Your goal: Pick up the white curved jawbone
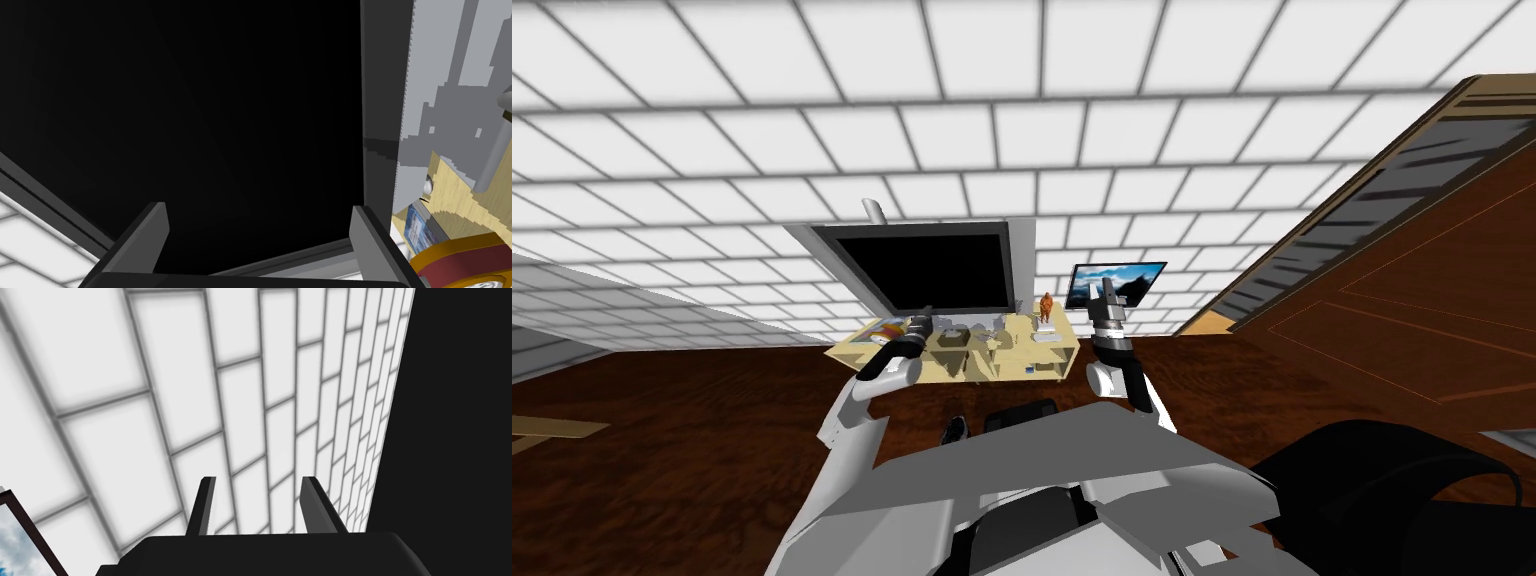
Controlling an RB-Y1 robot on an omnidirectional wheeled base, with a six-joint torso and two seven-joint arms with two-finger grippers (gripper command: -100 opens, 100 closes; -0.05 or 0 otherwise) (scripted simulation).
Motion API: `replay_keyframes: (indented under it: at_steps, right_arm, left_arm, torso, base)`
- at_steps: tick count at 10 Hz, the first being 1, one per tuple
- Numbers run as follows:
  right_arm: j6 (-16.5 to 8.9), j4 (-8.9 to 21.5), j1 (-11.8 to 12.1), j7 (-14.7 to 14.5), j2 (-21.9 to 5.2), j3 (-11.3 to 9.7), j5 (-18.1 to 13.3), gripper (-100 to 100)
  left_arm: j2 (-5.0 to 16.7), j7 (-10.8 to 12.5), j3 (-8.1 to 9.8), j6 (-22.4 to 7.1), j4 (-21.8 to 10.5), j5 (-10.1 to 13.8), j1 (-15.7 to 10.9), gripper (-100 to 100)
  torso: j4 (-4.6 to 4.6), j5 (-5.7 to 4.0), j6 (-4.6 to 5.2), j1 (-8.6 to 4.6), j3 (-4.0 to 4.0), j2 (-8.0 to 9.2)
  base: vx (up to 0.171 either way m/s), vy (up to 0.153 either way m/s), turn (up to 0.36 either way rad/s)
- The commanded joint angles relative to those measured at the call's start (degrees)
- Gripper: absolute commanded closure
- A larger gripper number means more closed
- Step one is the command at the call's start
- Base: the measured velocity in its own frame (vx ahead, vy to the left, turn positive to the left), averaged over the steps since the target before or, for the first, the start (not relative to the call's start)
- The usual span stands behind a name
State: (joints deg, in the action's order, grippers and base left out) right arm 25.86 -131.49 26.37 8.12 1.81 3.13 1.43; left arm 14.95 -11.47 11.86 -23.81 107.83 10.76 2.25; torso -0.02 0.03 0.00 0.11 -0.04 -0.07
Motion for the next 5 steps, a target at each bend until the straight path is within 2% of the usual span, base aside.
replay_keyframes:
  at_steps: [1,2,3,4,5]
  right_arm:
    - [0.0,0.0,0.0,0.0,0.0,0.0,0.0,0]
    - [0.0,0.0,0.0,0.0,0.0,0.0,0.0,0]
    - [0.0,0.0,0.0,0.0,0.0,0.0,0.0,0]
    - [0.0,0.0,0.0,0.0,0.0,0.0,0.0,0]
    - [0.0,0.0,0.0,0.0,0.0,0.0,0.0,0]
  left_arm:
    - [-0.1,0.1,0.15,-2.9,-0.9,0.2,-0.6,-100]
    - [-0.1,0.5,0.47,-4.6,-3.5,0.6,-2.5,-100]
    - [-0.1,0.5,0.47,-6.4,-3.5,0.6,-2.5,-100]
    - [-0.1,1.0,0.68,-8.4,-5.5,1.0,-4.4,-100]
    - [-0.1,1.0,0.68,-10.4,-6.2,1.0,-4.4,-100]
  torso:
    - [0.0,0.0,0.0,0.0,0.0,0.0]
    - [0.0,0.01,-0.03,0.03,0.0,0.0]
    - [0.0,0.02,-0.01,0.09,-0.01,-0.01]
    - [0.0,0.02,-0.03,0.07,0.0,0.0]
    - [0.0,0.02,-0.01,0.07,0.0,0.0]
  base:
    - [0.005,0.043,-0.072]
    - [0.01,0.056,-0.113]
    - [0.003,0.052,-0.07]
    - [0.001,0.052,-0.111]
    - [0.003,0.046,-0.068]
